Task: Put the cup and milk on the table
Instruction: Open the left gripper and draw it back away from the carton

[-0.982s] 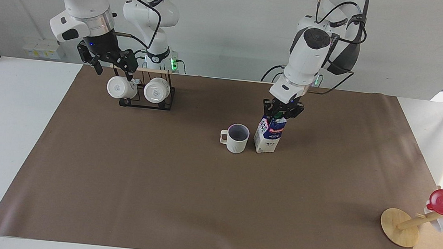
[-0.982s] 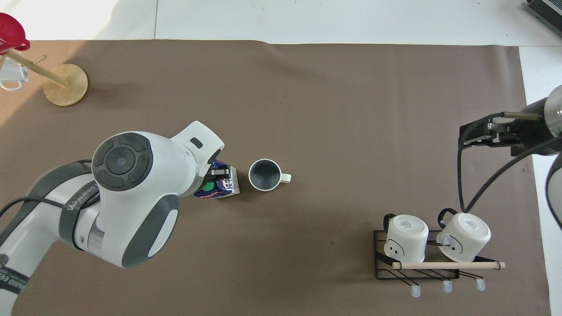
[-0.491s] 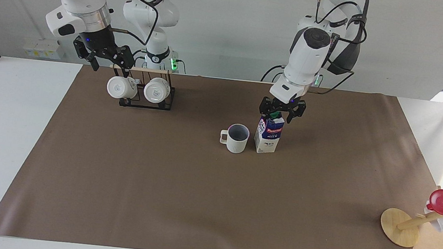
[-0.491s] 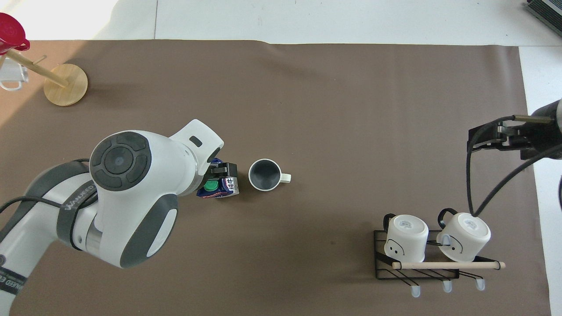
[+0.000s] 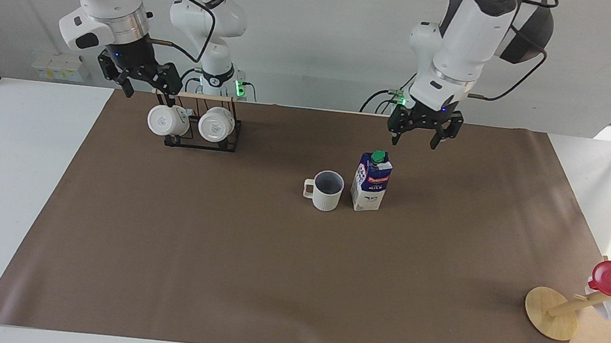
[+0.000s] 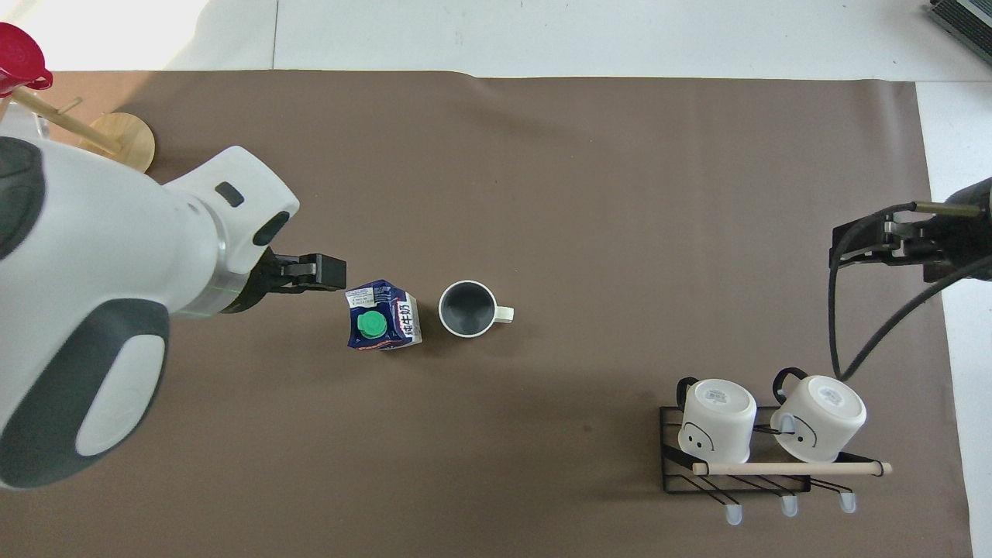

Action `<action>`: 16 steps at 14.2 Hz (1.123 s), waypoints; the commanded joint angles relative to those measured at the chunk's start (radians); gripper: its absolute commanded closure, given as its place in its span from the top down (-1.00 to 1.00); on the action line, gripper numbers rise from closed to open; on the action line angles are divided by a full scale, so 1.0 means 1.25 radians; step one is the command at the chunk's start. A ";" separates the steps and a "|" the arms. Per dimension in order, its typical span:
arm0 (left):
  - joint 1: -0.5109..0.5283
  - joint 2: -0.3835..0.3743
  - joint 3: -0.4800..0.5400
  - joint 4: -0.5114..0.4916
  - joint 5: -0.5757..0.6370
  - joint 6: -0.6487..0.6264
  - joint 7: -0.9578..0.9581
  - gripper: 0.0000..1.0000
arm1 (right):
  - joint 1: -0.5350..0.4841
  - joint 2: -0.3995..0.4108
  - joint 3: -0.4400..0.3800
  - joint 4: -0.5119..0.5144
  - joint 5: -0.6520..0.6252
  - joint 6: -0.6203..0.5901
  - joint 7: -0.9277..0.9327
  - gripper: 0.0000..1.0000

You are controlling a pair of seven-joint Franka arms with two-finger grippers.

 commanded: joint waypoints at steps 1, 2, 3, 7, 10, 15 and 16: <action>0.073 -0.024 -0.002 0.021 0.009 -0.064 0.101 1.00 | -0.012 -0.013 0.004 -0.015 0.011 0.004 -0.017 1.00; 0.098 -0.025 -0.001 0.039 0.009 -0.093 0.133 1.00 | -0.012 -0.013 0.004 -0.015 0.011 0.004 -0.017 1.00; 0.125 -0.025 -0.002 0.059 0.009 -0.116 0.167 1.00 | -0.012 -0.013 0.004 -0.015 0.011 0.004 -0.017 1.00; 0.186 -0.024 -0.001 0.096 0.010 -0.167 0.224 1.00 | -0.012 -0.012 0.003 -0.015 0.011 0.004 -0.017 1.00; 0.194 -0.025 0.004 0.096 0.013 -0.199 0.230 1.00 | -0.012 -0.013 0.004 -0.015 0.011 0.004 -0.017 1.00; 0.193 -0.037 0.028 0.093 0.029 -0.243 0.297 1.00 | -0.012 -0.013 0.004 -0.015 0.011 0.004 -0.017 1.00; 0.194 -0.037 0.036 0.093 0.029 -0.243 0.299 1.00 | -0.012 -0.013 0.004 -0.015 0.011 0.004 -0.017 1.00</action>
